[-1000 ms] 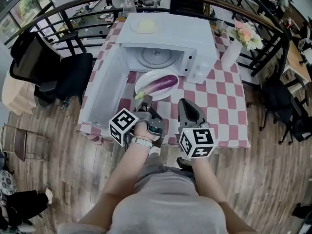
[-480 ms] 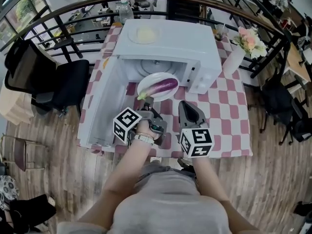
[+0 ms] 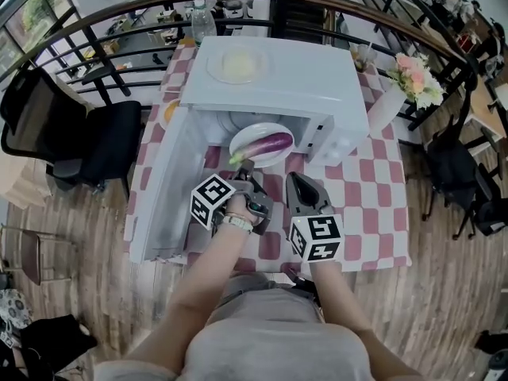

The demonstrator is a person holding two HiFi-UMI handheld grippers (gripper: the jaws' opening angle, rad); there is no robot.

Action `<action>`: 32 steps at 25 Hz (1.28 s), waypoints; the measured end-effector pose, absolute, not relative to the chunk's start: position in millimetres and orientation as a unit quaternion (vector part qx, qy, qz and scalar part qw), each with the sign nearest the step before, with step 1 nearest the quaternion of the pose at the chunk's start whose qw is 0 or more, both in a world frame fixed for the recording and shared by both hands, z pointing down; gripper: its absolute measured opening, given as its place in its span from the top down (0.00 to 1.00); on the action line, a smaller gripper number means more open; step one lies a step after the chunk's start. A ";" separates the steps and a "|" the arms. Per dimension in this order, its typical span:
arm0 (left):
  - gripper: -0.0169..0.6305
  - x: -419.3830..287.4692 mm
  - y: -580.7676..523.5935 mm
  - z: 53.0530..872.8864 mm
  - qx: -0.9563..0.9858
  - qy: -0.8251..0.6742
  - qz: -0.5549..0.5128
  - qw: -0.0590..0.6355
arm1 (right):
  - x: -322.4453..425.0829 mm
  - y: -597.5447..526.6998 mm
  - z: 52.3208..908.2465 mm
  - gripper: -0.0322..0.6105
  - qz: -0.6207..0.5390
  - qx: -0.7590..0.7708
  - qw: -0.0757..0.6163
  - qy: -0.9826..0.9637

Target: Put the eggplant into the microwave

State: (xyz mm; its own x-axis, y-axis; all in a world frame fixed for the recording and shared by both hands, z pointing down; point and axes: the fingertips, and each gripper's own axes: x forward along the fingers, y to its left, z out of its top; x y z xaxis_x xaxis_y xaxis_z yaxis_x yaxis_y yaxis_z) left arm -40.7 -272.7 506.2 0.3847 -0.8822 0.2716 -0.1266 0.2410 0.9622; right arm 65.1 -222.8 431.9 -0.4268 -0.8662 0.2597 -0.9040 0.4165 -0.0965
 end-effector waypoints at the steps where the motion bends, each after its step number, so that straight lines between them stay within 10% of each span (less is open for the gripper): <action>1: 0.95 -41.3 -278.1 508.5 0.539 -0.468 -0.299 0.634 | 63.6 -225.6 435.0 0.91 0.114 0.527 0.087 -0.837; 32: 0.95 -53.5 -348.9 561.8 0.490 -0.493 -0.303 0.652 | 49.7 -236.0 493.2 0.91 0.168 0.527 0.125 -0.824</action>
State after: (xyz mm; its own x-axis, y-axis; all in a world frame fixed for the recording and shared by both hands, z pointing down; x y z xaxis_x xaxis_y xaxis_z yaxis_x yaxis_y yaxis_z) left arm -53.5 -348.9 561.8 0.3305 -0.8780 0.3462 -0.0880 0.3366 0.9375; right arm 49.7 -236.0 493.2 -0.4137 -0.8254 0.3840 -0.9099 0.3884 -0.1455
